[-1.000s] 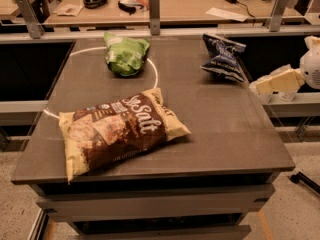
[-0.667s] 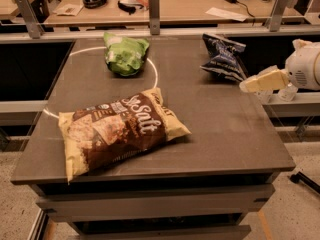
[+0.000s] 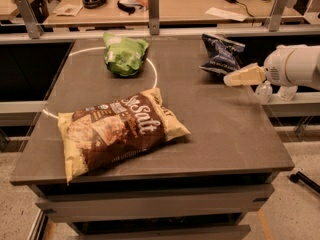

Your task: Move blue chip bag near brown chip bag

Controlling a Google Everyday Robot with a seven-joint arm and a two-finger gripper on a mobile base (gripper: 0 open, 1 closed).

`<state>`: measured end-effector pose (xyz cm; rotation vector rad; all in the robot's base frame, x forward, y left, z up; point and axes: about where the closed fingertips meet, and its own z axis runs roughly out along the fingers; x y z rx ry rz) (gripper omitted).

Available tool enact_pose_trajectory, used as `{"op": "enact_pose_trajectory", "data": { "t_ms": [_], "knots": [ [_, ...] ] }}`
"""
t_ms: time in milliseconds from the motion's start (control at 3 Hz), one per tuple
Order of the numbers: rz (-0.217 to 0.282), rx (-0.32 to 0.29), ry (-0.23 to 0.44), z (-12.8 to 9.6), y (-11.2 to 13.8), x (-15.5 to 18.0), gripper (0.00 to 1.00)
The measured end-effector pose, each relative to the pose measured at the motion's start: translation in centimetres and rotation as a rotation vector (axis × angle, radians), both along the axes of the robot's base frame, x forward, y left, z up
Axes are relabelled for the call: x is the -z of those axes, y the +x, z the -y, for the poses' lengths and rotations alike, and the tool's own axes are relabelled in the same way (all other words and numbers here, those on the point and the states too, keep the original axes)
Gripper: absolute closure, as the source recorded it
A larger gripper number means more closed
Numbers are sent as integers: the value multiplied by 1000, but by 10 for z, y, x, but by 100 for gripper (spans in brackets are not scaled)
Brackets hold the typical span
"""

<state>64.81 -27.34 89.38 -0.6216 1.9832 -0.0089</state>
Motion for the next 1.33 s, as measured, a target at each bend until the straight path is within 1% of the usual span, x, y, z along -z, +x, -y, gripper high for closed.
{"op": "enact_pose_trajectory", "data": {
  "t_ms": [333,667,1000,1333],
  "knots": [
    [-36,-7,28,-17,15,12,0],
    [-88,-28,39,-29,24,31,0],
    [-115,-65,47,-42,34,45,18],
    [-124,-120,65,-54,37,50,40]
  ]
}}
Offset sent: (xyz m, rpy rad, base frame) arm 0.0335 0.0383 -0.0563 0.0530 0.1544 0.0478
